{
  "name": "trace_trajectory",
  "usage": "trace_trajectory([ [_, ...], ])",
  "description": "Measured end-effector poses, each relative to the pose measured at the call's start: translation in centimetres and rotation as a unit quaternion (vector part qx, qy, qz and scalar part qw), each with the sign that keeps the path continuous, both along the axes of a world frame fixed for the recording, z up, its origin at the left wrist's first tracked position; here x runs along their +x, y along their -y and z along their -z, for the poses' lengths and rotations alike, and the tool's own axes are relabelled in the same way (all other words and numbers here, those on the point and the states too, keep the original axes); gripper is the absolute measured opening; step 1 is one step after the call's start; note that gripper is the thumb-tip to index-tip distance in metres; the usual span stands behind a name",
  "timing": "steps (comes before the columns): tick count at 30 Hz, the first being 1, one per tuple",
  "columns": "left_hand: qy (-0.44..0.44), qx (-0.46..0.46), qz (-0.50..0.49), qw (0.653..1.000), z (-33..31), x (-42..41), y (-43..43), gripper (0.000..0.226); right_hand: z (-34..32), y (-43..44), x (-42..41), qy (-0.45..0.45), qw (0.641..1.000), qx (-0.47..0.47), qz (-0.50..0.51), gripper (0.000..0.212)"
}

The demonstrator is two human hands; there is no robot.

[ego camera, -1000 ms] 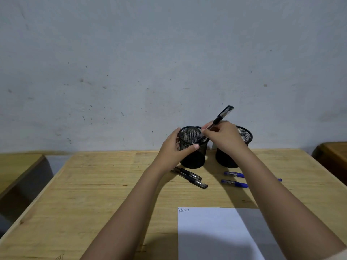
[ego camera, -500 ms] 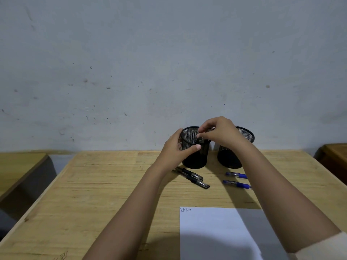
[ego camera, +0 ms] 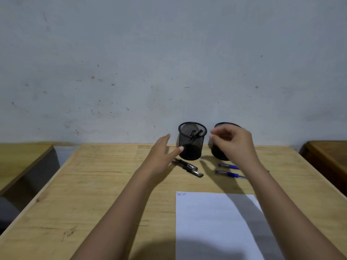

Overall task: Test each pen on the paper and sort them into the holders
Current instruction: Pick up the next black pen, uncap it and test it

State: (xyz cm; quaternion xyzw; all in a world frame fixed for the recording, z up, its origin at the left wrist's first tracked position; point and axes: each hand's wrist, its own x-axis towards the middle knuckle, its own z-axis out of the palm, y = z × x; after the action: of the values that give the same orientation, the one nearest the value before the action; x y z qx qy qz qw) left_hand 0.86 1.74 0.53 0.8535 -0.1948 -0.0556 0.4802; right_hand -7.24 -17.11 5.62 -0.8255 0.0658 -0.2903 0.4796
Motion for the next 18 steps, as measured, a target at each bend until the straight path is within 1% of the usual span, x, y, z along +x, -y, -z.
trace_trajectory([
  [1,0.005,0.022,-0.009,1.000,0.6,-0.9,-1.0,0.066,1.2,-0.6,-0.6,-0.012,1.000,-0.002,-0.008,0.012],
  [3,0.032,0.085,-0.020,0.996,2.1,-2.3,-2.7,0.048,3.5,-2.1,-1.1,-0.064,0.997,-0.031,-0.031,0.014],
  [4,0.040,0.122,-0.022,0.991,3.0,-2.9,-3.4,0.048,4.6,-2.8,-1.0,-0.091,0.993,-0.057,-0.045,0.012],
  [6,0.053,0.197,-0.018,0.979,4.1,-3.9,-4.6,0.062,6.0,-4.1,-0.4,-0.125,0.983,-0.119,-0.065,0.010],
  [8,0.052,0.247,-0.016,0.967,4.6,-4.8,-5.5,0.071,6.9,-5.0,0.4,-0.137,0.972,-0.179,-0.068,0.016],
  [10,0.063,0.278,-0.014,0.958,5.0,-5.5,-6.1,0.073,7.2,-5.7,1.2,-0.155,0.960,-0.223,-0.062,0.020],
  [14,0.083,0.308,-0.025,0.948,5.6,-6.2,-6.5,0.071,7.4,-6.5,2.3,-0.197,0.933,-0.296,-0.050,0.017],
  [16,0.088,0.313,-0.030,0.945,5.8,-6.2,-6.5,0.070,7.2,-6.5,2.9,-0.219,0.927,-0.302,-0.051,0.016],
  [18,0.094,0.313,-0.033,0.945,5.9,-6.2,-6.5,0.070,7.0,-6.5,3.2,-0.243,0.926,-0.284,-0.060,0.014],
])
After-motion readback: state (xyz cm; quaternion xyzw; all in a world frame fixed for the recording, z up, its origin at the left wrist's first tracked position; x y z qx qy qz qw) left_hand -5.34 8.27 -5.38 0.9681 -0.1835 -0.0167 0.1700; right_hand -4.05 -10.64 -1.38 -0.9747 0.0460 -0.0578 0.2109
